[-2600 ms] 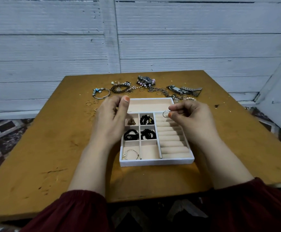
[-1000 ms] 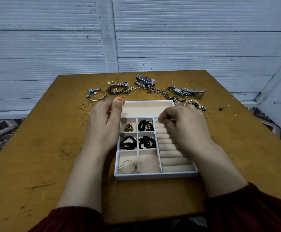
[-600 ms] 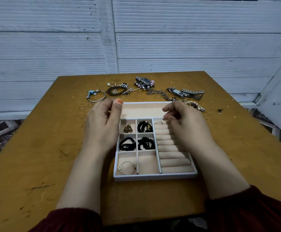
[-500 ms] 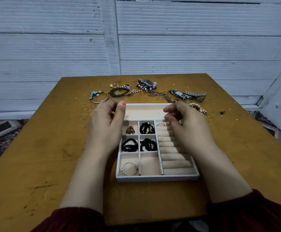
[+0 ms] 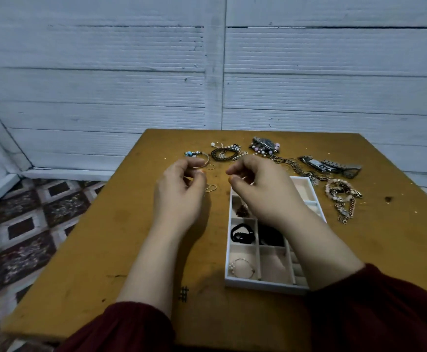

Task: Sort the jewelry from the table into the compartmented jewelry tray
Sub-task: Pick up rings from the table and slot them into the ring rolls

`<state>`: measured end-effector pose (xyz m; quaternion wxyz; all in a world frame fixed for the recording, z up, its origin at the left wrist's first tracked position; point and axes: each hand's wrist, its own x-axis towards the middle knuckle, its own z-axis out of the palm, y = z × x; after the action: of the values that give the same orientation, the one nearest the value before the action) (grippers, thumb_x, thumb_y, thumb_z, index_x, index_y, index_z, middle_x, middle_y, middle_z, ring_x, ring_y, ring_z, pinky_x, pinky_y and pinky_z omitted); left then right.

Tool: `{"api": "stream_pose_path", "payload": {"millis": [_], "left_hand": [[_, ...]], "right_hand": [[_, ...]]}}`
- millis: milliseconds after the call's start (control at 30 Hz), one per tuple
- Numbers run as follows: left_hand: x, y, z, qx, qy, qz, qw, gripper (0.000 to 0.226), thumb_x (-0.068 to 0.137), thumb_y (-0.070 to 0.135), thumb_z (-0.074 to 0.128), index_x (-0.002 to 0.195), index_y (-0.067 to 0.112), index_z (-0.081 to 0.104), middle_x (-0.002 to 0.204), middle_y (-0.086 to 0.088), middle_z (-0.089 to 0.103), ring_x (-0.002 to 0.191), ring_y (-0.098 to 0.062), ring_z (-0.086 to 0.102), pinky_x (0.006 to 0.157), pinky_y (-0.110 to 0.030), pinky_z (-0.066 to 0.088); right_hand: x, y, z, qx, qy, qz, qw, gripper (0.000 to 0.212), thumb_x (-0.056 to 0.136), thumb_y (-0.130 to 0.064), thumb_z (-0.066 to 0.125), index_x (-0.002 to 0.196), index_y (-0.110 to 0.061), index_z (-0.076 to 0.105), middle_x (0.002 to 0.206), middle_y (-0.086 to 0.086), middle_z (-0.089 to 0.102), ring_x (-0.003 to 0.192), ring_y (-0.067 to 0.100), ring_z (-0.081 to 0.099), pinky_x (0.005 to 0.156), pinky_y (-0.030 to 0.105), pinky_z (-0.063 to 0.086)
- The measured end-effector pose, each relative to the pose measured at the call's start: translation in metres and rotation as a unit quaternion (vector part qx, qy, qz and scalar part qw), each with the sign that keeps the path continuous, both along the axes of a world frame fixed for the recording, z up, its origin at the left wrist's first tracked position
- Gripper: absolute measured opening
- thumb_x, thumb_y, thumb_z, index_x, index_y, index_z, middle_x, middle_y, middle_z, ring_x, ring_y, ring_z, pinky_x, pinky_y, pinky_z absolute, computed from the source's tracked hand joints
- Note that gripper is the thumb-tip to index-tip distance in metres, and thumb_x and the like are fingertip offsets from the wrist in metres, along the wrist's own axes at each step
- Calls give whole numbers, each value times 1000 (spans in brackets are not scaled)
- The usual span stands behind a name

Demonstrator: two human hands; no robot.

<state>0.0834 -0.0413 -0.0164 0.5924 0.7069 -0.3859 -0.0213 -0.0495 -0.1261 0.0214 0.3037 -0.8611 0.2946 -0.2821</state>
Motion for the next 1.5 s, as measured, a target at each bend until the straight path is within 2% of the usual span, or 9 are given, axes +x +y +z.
{"api": "stream_pose_path", "payload": {"millis": [167,267,400,533,667,800,900,1067,1500], "left_hand": [[36,2,-3,7,43,74,996,19,72,30,51,86,31,64,65,12,57,59,-7,52,65,-27,42],[53,-1,-6,24,57,103,993,19,70,31,48,82,31,62,66,12,57,61,-16,54,69,-34,49],[72,-3,-9,34,80,134,987,16,69,30,47,76,33,61,67,11,57,76,-32,64,77,-47,54],[84,-7,-12,32,79,154,984,14,79,18,53,84,27,62,72,14,56,86,-29,63,83,-41,52],[87,-11,-18,27,56,141,988,18,73,26,48,84,27,62,77,8,60,85,-25,62,80,-34,48],[91,-13,-21,35,30,153,987,17,82,15,54,86,29,62,94,-4,69,92,-26,62,84,-37,49],[94,-12,-20,43,30,160,986,16,82,15,54,87,28,62,95,-3,68,93,-25,62,87,-38,49],[91,-10,-16,57,34,173,983,17,83,16,54,93,24,65,96,-1,68,94,-21,61,84,-31,46],[89,-9,-13,79,45,162,983,16,82,16,55,90,26,65,94,0,67,91,-20,61,80,-27,45]], "right_hand": [[34,-14,8,-40,68,-3,997,15,84,-18,57,91,-27,67,94,-5,70,91,20,63,80,36,51],[49,-23,9,-70,118,-14,990,15,83,-18,58,90,-27,68,97,-3,71,95,22,63,83,37,51],[68,-31,8,-106,189,1,976,11,83,-21,63,89,-28,70,99,-2,70,98,22,62,85,37,51],[86,-33,6,-125,230,20,965,6,83,-24,67,83,-30,69,95,-4,71,95,19,62,81,34,51],[105,-40,4,-123,241,35,962,7,82,-25,70,86,-31,71,98,-4,71,97,19,63,83,34,51],[124,-40,-3,-139,262,39,954,13,83,-27,69,95,-32,72,103,-3,70,101,20,62,81,30,49],[136,-38,-9,-166,273,41,947,16,84,-30,68,99,-33,71,107,-1,69,104,22,61,81,30,47],[146,-35,-13,-240,282,48,928,21,88,-32,64,107,-37,69,118,-1,64,108,24,59,83,30,43],[148,-35,-16,-224,265,38,937,5,83,-28,68,87,-31,66,99,-4,65,97,21,60,70,29,41]]}}
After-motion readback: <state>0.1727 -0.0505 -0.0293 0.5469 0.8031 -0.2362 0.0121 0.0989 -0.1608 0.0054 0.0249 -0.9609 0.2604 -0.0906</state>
